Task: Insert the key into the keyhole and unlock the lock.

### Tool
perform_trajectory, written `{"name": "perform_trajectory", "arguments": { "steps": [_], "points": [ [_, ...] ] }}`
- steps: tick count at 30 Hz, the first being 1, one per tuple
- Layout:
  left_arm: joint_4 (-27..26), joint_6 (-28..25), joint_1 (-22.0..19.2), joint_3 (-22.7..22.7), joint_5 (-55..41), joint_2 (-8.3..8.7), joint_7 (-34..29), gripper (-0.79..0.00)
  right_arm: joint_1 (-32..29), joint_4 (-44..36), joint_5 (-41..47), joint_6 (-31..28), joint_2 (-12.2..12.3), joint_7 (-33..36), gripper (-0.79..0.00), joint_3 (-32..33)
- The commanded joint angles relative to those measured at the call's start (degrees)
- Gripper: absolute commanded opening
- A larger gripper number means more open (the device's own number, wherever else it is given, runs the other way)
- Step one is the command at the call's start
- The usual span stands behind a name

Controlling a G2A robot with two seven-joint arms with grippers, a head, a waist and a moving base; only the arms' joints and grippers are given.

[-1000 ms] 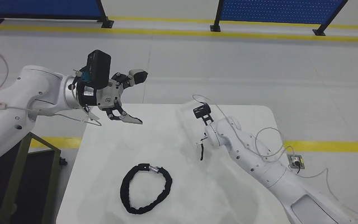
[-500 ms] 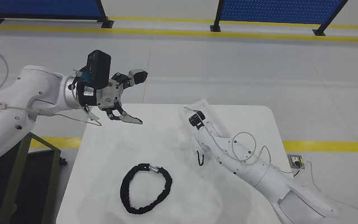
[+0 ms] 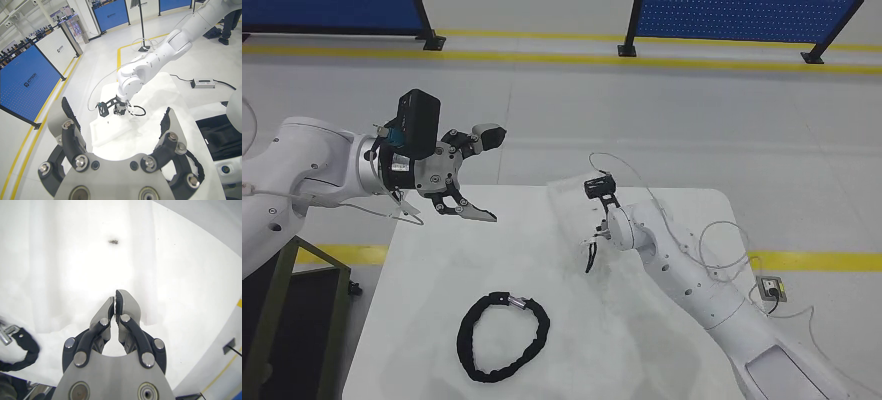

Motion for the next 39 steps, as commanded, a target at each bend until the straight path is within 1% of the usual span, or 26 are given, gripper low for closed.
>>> {"name": "perform_trajectory", "arguments": {
  "steps": [1, 4, 8, 14, 20, 28, 31, 33, 35, 39],
  "points": [
    [0.0, 0.0, 0.0, 0.0, 0.0, 0.0, 0.0, 0.0, -1.6, -1.0, 1.6, 0.7, 0.4, -1.3, -0.785, 3.0],
    [0.0, 0.0, 0.0, 0.0, 0.0, 0.0, 0.0, 0.0, -3.3, -2.5, 1.1, 2.8, 0.9, -3.0, -0.785, 5.5],
    [0.0, 0.0, 0.0, 0.0, 0.0, 0.0, 0.0, 0.0, -5.3, -5.2, -0.9, 5.2, 1.1, -5.1, -0.785, 6.8],
    [0.0, 0.0, 0.0, 0.0, 0.0, 0.0, 0.0, 0.0, -6.3, -7.6, -5.2, 5.8, 0.6, -4.5, -0.785, 4.5],
    [0.0, 0.0, 0.0, 0.0, 0.0, 0.0, 0.0, 0.0, -5.2, -5.3, -6.5, 6.4, -0.4, -3.7, -0.785, 2.6],
    [0.0, 0.0, 0.0, 0.0, 0.0, 0.0, 0.0, 0.0, -4.4, -1.9, -6.0, 7.1, -1.5, -4.4, -0.785, 2.1],
    [-1.5, 0.9, 1.0, -0.9, 1.5, -0.22, -2.0, 0.0, -4.2, -1.1, -5.8, 6.8, -1.8, -4.4, -0.785, 2.0],
    [-1.3, 2.0, 2.4, -0.8, 3.3, -0.94, -3.0, 0.0, -4.0, -0.8, -6.0, 6.6, -2.0, -4.4, -0.785, 2.0],
    [0.0, 2.0, 4.4, -0.1, 4.4, -2.26, -3.1, 0.0, -3.9, -0.7, -6.1, 6.4, -2.2, -4.3, -0.785, 1.9],
    [5.1, 3.1, 8.4, 0.0, 7.5, -6.06, -2.5, 0.0, -3.9, -0.6, -6.7, 6.1, -2.4, -4.0, -0.785, 2.2]
  ]
}}
